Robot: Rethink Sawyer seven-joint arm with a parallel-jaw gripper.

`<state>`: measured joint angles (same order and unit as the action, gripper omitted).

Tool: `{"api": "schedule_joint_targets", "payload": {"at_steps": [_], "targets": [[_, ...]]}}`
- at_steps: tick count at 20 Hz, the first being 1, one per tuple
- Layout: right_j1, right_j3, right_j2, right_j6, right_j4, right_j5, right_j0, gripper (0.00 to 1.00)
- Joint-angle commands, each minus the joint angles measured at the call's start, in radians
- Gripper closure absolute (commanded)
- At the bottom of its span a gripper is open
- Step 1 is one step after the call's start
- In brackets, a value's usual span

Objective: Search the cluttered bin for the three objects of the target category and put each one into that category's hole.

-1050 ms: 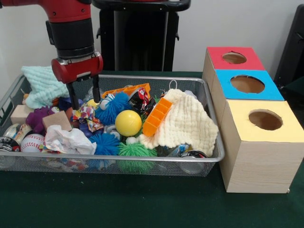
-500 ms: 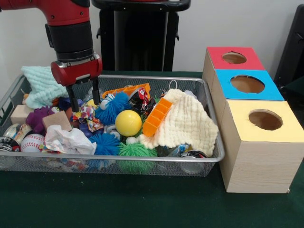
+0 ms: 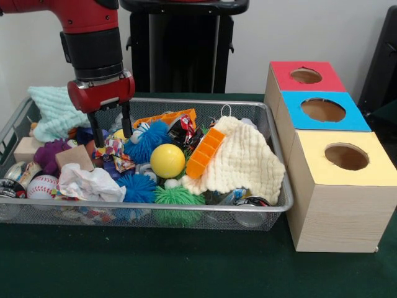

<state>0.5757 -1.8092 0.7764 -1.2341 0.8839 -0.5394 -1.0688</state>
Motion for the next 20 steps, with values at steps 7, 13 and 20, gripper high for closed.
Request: {"api": "schedule_joint_targets", "payload": {"at_steps": [7, 13, 20], "targets": [[-0.034, 0.017, -0.019, 0.144, 0.089, 0.025, -0.014, 0.00], [-0.057, 0.023, -0.010, 0.164, 0.097, 0.037, -0.029, 0.00], [-0.065, 0.013, -0.018, 0.150, 0.125, 0.068, -0.034, 0.00]]}}
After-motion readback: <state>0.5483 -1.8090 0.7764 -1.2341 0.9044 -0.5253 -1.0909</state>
